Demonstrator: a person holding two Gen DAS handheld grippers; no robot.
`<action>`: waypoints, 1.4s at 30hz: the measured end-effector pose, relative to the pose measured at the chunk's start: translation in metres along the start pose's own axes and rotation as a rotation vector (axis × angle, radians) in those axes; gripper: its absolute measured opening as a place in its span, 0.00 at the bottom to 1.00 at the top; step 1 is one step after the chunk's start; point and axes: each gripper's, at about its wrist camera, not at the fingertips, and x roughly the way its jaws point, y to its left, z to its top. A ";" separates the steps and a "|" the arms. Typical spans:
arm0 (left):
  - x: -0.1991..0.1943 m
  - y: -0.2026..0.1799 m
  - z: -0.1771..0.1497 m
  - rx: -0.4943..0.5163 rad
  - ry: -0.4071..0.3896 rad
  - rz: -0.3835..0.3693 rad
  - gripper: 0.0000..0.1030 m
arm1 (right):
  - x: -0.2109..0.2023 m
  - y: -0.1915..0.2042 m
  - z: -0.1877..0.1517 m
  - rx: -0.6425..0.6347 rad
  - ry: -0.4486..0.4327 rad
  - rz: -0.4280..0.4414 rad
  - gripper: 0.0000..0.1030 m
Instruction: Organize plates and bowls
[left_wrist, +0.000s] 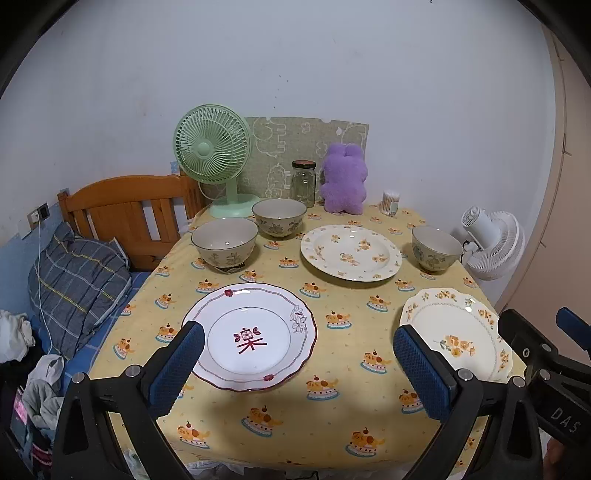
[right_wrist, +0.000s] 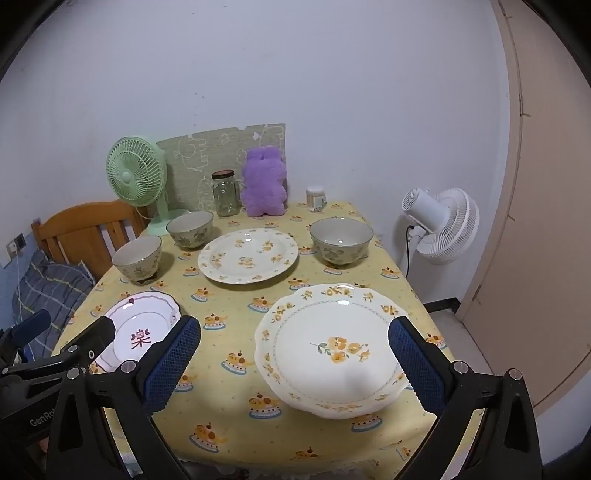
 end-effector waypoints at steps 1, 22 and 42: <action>0.000 0.000 0.000 0.001 0.000 -0.001 1.00 | 0.000 0.000 0.000 0.000 0.002 0.000 1.00; -0.004 -0.002 -0.003 0.004 -0.001 -0.012 0.99 | 0.000 -0.004 -0.002 0.011 0.004 -0.009 1.00; -0.007 -0.004 -0.004 0.013 -0.009 -0.013 0.98 | -0.003 -0.007 -0.004 0.020 0.002 -0.015 1.00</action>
